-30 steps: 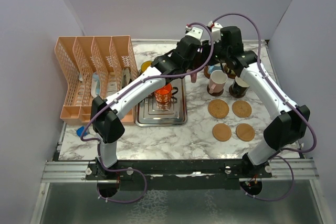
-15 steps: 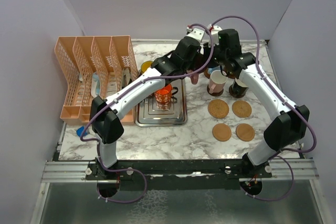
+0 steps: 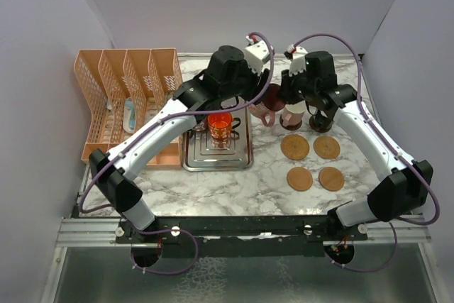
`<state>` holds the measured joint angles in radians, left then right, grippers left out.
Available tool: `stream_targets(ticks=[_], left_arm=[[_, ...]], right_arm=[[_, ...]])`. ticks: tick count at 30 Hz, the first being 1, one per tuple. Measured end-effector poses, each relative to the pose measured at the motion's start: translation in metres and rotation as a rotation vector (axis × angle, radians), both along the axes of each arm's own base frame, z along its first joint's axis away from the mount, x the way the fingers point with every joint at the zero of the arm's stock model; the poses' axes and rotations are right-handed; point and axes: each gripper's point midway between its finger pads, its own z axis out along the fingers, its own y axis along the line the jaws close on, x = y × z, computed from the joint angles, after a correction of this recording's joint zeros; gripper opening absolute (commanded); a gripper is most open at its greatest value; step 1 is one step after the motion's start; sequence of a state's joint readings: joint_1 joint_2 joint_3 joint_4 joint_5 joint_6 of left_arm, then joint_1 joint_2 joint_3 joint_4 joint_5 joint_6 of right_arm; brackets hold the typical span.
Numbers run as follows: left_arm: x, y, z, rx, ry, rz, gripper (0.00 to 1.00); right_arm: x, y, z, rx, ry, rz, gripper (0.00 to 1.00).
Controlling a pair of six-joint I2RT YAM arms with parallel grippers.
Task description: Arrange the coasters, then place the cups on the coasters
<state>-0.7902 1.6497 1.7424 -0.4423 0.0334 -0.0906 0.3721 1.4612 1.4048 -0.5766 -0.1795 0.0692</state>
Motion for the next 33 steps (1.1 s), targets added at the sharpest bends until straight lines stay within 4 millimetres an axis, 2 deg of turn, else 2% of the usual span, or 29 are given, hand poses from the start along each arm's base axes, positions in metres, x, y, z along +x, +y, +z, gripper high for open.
stream_targets(ticks=[2,5,8,12,15,21,26,33], left_arm=[[-0.017,0.003,0.022,-0.039,-0.028,-0.082,0.95],[-0.039,0.005,0.049,-0.095,-0.060,-0.185,0.99],[-0.050,0.006,0.058,-0.112,-0.076,-0.260,0.99],[-0.057,0.011,0.047,-0.066,-0.063,-0.339,0.99],[-0.056,0.021,0.038,-0.024,-0.062,-0.378,0.99],[-0.042,0.046,0.027,0.035,-0.072,-0.383,0.99],[-0.036,0.051,0.026,0.072,-0.112,-0.387,0.99],[-0.028,0.056,0.023,0.118,-0.152,-0.362,0.99]], right_arm=[[-0.005,-0.006,-0.007,-0.016,0.008,-0.001,0.01],[-0.008,-0.013,-0.013,-0.027,0.016,-0.006,0.01],[-0.011,-0.018,-0.014,-0.033,0.013,-0.010,0.01],[-0.018,-0.033,0.000,-0.033,-0.029,-0.029,0.01],[-0.031,-0.052,0.018,-0.031,-0.089,-0.063,0.01],[-0.066,-0.105,0.037,-0.049,-0.149,-0.174,0.01],[-0.079,-0.152,0.027,-0.113,-0.100,-0.310,0.01],[-0.110,-0.204,-0.012,-0.200,0.034,-0.451,0.01]])
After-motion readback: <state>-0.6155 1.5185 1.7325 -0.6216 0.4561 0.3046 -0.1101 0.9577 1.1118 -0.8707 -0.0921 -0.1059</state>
